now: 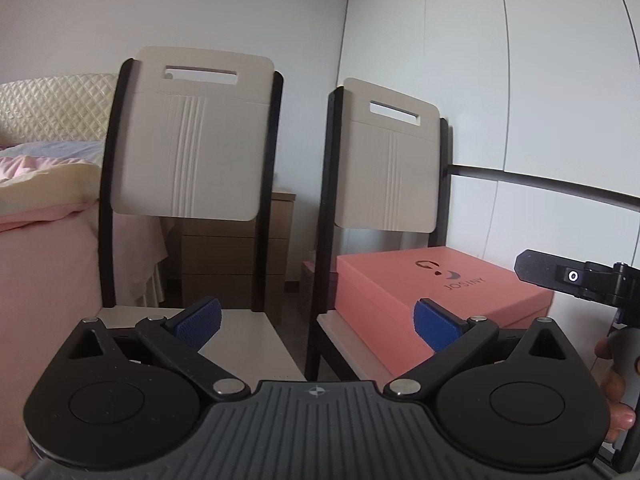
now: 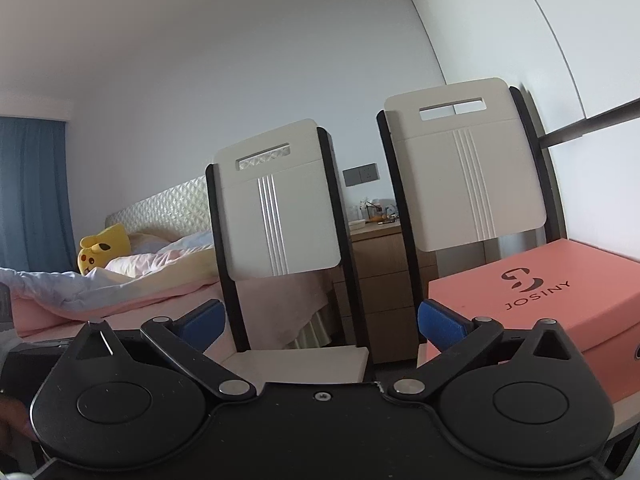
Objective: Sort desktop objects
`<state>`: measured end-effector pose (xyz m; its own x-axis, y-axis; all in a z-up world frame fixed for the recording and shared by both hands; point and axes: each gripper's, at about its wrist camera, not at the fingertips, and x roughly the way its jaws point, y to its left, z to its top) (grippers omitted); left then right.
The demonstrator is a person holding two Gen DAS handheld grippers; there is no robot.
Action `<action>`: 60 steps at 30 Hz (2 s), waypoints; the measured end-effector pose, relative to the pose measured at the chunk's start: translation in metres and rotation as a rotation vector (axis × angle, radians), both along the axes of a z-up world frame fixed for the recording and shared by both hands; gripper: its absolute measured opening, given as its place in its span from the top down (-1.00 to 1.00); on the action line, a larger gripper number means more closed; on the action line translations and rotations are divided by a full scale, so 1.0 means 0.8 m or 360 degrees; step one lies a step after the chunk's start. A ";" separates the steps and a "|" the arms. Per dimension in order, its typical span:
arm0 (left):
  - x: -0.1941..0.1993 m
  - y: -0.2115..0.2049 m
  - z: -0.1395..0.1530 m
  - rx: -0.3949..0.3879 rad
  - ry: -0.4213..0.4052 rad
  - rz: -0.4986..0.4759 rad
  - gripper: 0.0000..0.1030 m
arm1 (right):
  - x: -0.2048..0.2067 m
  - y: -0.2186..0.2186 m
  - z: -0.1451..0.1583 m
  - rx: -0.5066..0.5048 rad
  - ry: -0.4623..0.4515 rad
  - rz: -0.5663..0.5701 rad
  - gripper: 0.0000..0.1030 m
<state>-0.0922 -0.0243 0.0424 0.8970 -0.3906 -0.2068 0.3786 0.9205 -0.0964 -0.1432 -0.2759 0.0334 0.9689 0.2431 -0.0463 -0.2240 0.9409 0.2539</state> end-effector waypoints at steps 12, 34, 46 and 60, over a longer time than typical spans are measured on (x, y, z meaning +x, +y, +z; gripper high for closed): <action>0.013 0.028 -0.012 0.0074 -0.0073 0.0196 -1.00 | 0.039 0.040 -0.004 -0.0012 0.0075 -0.0034 -0.99; 0.073 0.060 -0.062 0.0099 -0.0084 0.0563 -1.00 | 0.103 0.095 -0.078 -0.0178 -0.0061 -0.0164 -0.99; 0.074 0.070 -0.068 0.0076 -0.0030 0.0568 -1.00 | 0.114 0.101 -0.086 -0.0212 0.0012 -0.0244 -0.99; 0.072 0.070 -0.071 0.0092 -0.0031 0.0562 -1.00 | 0.116 0.095 -0.089 -0.0225 0.0053 -0.0250 -0.99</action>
<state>-0.0343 0.0318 -0.0143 0.9786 -0.0443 -0.2008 0.0377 0.9986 -0.0362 -0.0502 -0.2003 -0.0381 0.9918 0.0777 -0.1017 -0.0652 0.9905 0.1214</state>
